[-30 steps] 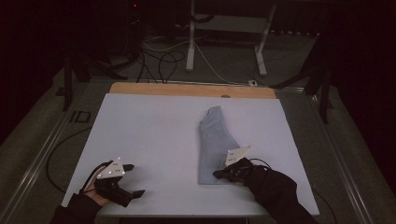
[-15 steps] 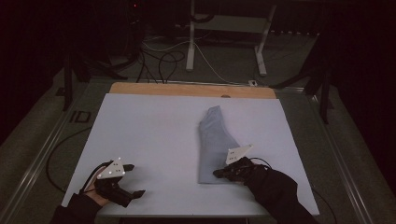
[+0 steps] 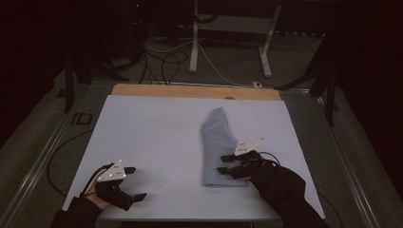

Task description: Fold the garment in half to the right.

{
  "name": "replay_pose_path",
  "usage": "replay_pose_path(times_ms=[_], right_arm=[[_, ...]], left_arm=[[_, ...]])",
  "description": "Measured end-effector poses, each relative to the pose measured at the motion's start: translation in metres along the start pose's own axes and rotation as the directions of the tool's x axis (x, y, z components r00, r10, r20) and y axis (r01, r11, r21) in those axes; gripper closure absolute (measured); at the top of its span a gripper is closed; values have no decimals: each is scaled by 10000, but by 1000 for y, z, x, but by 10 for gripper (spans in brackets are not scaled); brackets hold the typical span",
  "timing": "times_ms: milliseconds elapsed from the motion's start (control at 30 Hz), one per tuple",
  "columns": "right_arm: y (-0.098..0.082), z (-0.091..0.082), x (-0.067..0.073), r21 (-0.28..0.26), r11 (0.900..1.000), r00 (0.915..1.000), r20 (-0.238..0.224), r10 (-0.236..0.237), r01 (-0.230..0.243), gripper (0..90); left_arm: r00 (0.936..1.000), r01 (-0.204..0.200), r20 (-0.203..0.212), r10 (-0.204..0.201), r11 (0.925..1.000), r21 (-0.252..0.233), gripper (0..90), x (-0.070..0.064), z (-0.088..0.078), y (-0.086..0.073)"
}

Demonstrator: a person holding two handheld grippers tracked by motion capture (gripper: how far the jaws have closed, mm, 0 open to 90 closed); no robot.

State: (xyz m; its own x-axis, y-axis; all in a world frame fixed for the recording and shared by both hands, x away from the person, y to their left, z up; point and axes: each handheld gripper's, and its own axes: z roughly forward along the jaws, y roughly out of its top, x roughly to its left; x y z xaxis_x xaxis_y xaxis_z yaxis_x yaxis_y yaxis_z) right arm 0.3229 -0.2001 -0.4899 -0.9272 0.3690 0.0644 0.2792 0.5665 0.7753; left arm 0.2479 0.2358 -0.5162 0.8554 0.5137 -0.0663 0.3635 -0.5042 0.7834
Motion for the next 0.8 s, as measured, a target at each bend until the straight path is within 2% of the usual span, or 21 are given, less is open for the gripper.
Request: replay_pose_path(times_ms=[67, 167, 200, 233, 300, 500, 567, 667, 800], right_arm=[[2, -1, -2, 58, 10000, 9999, 81, 70, -70, 312], [5, -1, -6, 14, 9993, 9992, -132, 377, -376, 169], [6, -1, -7, 39, 9994, 9992, -204, 334, -333, 110], [6, -1, -7, 69, 9997, 9991, -341, 242, -240, 87], [7, -2, -7, -1, 9998, 9998, 0, 197, -197, 87], [7, -3, -10, -170, 9996, 9994, 255, 232, -227, 85], [6, -5, -12, -273, 9994, 9986, 480, 241, -228, 85], [6, -9, -15, -495, 9984, 9959, 845, 311, -270, 85], [1, -15, -17, -484, 9983, 9916, 1235, 391, -333, 85]], left_arm=[[10000, 26, -13, -26, 10000, -8, 4, 0, 0, 0], [10000, -16, -16, 16, 10000, -12, 3, 0, -1, 0], [10000, -8, -29, 8, 10000, -30, 3, 0, -1, 0], [10000, 1, -56, -1, 10000, -39, 3, 0, -1, 0], [10000, 30, -84, -31, 10000, -51, 3, 0, -2, 0], [9999, 34, -104, -34, 10000, 6, 3, -1, -2, 0], [9999, 32, -126, -31, 10000, 15, 3, 0, -3, 0], [9998, 17, -191, -18, 10000, -16, 3, 0, -4, 0], [9998, 51, -195, -52, 10000, -41, 3, 0, -5, -1]])
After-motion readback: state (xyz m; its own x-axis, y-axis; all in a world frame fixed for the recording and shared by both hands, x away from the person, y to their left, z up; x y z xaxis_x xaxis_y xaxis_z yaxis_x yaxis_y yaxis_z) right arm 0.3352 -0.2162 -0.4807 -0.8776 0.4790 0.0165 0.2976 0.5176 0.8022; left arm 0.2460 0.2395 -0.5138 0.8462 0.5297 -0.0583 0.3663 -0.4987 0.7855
